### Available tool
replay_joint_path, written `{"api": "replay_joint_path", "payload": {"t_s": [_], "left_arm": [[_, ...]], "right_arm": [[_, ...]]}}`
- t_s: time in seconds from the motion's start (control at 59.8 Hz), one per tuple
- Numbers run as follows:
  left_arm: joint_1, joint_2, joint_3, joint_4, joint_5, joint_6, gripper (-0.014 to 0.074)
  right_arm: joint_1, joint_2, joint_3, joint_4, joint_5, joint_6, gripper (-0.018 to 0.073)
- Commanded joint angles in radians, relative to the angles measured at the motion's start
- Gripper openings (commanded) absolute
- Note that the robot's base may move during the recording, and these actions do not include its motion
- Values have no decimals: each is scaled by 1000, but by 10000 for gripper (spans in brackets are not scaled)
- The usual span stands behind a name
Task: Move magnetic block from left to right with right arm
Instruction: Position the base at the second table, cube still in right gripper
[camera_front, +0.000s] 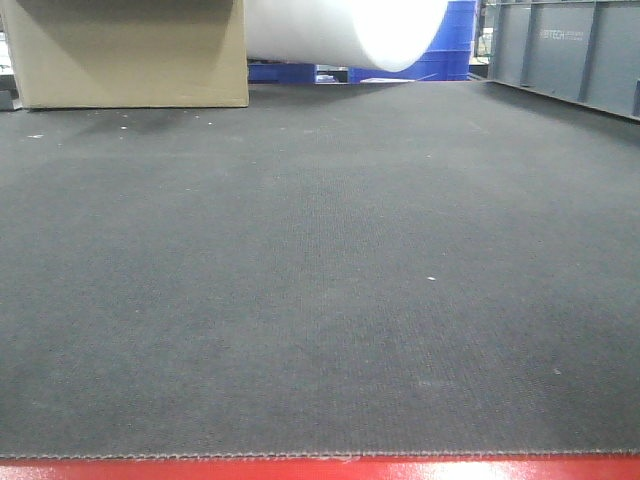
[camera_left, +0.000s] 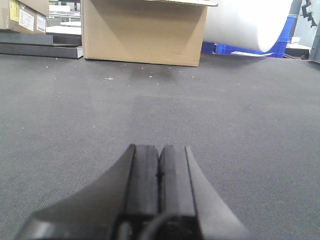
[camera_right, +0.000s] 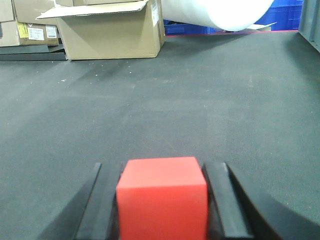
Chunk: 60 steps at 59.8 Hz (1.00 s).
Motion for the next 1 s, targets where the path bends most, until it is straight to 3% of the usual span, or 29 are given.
{"api": "replay_joint_path", "payload": {"t_s": [0.0, 0.201, 0.385, 0.502, 0.669, 0.887, 0.987], "left_arm": [[-7, -11, 9, 0, -90, -7, -116], [-7, -11, 9, 0, -90, -7, -116], [-7, -11, 9, 0, -90, -7, -116], [-7, -11, 9, 0, -90, -7, -116], [-7, -11, 9, 0, -90, -7, -116], [-7, -11, 9, 0, -90, -7, -116], [-7, -11, 9, 0, -90, -7, -116]], "right_arm": [[-5, 18, -24, -13, -96, -9, 162], [-5, 19, -24, 52, -97, -9, 162], [-5, 113, -38, 94, -244, -15, 162], [-4, 275, -83, 98, -352, -85, 162], [-4, 565, -214, 117, -356, -217, 162], [-4, 894, -396, 139, -289, -227, 162], [42, 1060, -478, 144, -265, -252, 162]]}}
